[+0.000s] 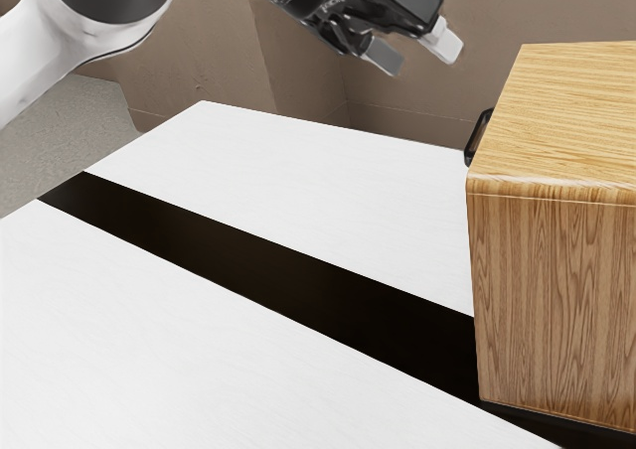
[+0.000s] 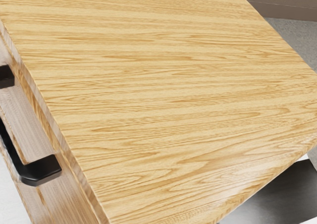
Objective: Pull the drawer handle with one arm to open the drawer
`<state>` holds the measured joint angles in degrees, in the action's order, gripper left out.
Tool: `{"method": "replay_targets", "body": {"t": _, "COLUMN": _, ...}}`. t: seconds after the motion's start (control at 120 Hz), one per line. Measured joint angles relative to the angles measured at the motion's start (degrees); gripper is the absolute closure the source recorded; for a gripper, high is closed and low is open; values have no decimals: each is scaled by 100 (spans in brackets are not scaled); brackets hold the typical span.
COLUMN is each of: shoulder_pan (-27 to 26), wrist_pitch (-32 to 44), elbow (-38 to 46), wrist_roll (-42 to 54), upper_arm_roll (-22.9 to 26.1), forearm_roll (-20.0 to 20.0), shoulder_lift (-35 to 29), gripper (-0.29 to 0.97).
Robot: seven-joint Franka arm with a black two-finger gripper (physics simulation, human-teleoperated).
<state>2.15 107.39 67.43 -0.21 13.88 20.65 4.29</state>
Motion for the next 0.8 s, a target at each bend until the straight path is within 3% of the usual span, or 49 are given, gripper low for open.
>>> {"method": "replay_targets", "body": {"t": 0.383, "shoulder_pan": 93, "wrist_pitch": 111, "elbow": 10, "wrist_roll": -48, "upper_arm_roll": -34, "forearm_roll": -100, "shoulder_lift": 26, "gripper": 0}}
{"method": "replay_targets", "body": {"t": 0.8, "shoulder_pan": 113, "wrist_pitch": 142, "elbow": 11, "wrist_roll": -68, "upper_arm_roll": -425, "forearm_roll": -223, "shoulder_lift": 210, "gripper": 0}}
